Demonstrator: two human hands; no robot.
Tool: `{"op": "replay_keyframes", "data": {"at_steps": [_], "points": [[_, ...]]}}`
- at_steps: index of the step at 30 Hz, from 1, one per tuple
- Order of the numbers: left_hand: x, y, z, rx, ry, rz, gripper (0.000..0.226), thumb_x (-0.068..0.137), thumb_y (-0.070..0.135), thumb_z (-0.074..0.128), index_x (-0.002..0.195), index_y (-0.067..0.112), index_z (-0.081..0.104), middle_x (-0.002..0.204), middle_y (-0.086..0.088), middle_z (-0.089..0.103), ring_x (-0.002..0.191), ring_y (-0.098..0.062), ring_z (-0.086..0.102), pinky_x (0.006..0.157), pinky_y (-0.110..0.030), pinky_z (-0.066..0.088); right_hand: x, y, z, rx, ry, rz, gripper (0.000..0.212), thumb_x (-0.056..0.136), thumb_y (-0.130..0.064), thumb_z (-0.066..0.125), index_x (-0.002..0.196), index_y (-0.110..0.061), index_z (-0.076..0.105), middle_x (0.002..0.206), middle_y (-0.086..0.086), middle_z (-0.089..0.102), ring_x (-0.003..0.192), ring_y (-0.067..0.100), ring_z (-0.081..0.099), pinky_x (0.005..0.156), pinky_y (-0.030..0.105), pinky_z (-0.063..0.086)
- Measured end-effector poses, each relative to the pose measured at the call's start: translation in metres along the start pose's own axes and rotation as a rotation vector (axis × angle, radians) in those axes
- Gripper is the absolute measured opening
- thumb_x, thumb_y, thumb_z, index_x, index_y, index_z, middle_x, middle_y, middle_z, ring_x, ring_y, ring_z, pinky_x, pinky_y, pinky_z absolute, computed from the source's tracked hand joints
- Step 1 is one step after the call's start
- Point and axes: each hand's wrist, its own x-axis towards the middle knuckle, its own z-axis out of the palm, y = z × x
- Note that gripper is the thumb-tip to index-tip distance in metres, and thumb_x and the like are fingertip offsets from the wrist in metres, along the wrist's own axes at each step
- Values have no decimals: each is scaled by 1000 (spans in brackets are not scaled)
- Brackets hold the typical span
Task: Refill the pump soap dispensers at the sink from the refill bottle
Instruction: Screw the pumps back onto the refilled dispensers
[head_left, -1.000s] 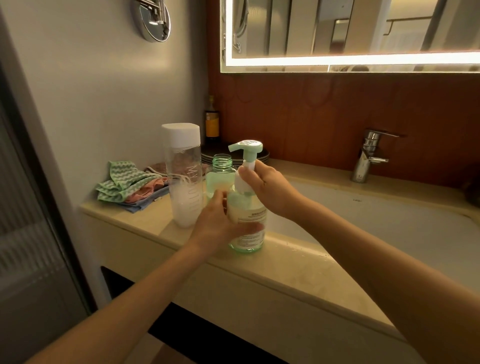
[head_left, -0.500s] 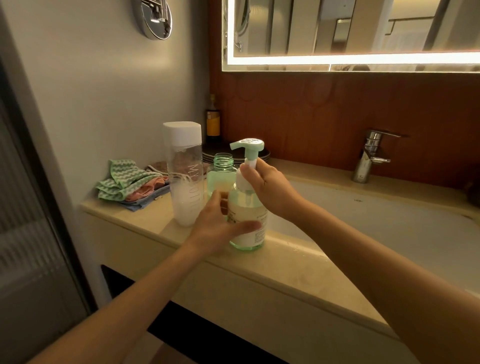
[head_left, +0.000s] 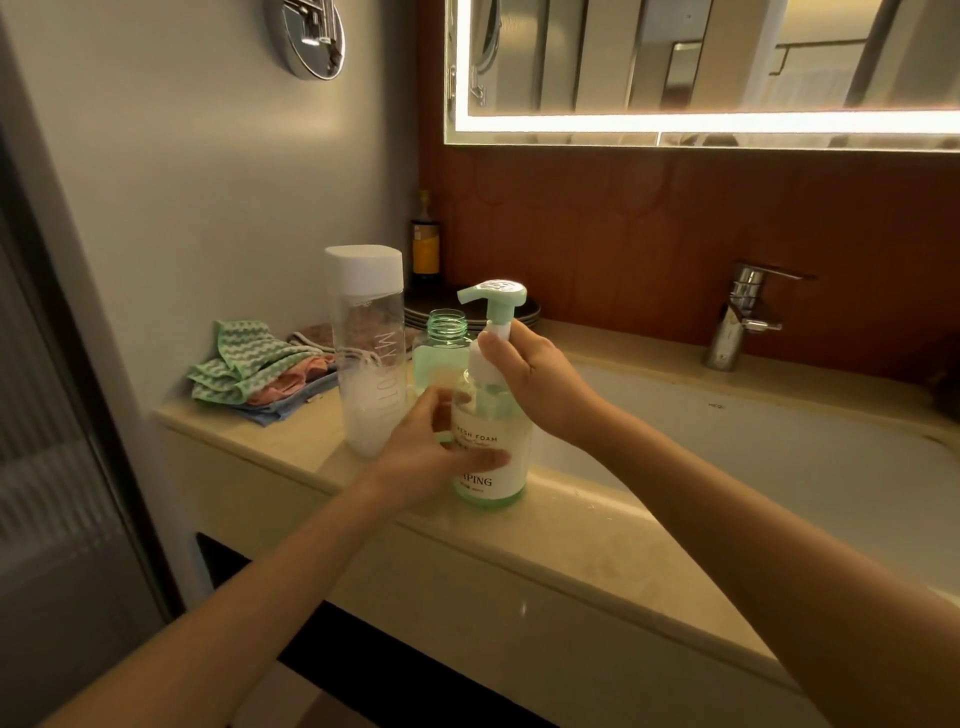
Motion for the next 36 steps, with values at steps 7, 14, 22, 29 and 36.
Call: {"op": "replay_keyframes", "data": {"at_steps": [7,14,22,29,36], "points": [[0,6,-8,48,-115,42,50,66,17,80,104,30,51,105,15,62,104,-6,59,85,-24,50,2,1,0,-39,-1,23,32,97,-40,33,104,-13,50,92,3,58,90,21,55,84,41,46],[0,3,-1,-16,-111,-42,71,58,29,85,117,25,45,111,12,59,108,-10,56,88,-26,48,3,2,3,-84,63,32,34,97,-39,34,102,-10,52,93,7,59,90,24,55,85,47,44],[5,-5,2,111,10,84,65,56,31,86,108,30,48,108,16,60,103,-5,57,86,-27,51,2,-2,4,-77,83,28,36,96,-43,34,101,-11,52,89,4,58,87,21,55,79,41,46],[7,-12,-33,89,-183,27,77,48,53,83,114,28,51,117,7,60,110,-6,58,91,-24,49,-27,17,8,250,-74,93,65,78,-51,52,135,-27,31,113,-12,51,110,12,52,93,33,45],[8,-29,-57,284,180,-37,44,74,41,72,109,16,62,101,-1,68,95,-11,64,79,-23,49,-29,41,11,304,-91,168,76,65,-28,79,127,-36,35,115,-9,57,108,11,55,90,32,48]]}}
